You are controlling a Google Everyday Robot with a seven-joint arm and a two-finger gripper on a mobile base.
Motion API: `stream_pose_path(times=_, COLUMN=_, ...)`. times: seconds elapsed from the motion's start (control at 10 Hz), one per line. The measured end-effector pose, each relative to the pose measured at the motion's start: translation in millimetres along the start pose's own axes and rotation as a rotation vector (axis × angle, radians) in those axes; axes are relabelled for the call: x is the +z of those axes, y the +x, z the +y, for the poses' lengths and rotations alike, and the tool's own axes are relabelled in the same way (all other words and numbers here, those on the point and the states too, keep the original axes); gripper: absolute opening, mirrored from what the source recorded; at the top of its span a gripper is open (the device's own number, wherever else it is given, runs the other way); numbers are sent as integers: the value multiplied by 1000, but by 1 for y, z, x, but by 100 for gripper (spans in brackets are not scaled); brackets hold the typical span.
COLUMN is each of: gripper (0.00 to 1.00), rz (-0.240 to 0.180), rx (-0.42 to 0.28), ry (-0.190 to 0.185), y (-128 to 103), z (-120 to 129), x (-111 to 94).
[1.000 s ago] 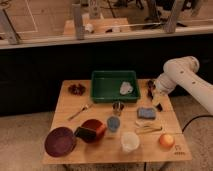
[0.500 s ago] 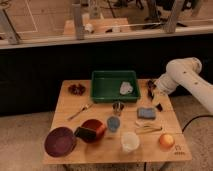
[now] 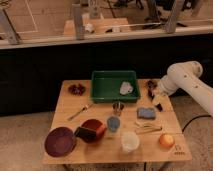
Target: Place brush in paper cup
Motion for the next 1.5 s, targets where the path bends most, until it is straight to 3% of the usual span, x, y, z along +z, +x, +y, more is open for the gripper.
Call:
stream_pose_path(times=0.3, gripper=80, rz=6, rx=62, ry=17, y=11, z=-11, x=30)
stream_pose_path(times=0.7, gripper=80, rz=-11, rx=87, ry=24, y=20, z=-34, x=78)
stream_pose_path(times=1.5, gripper=80, rz=-13, rx=89, ry=24, y=22, z=-35, x=80)
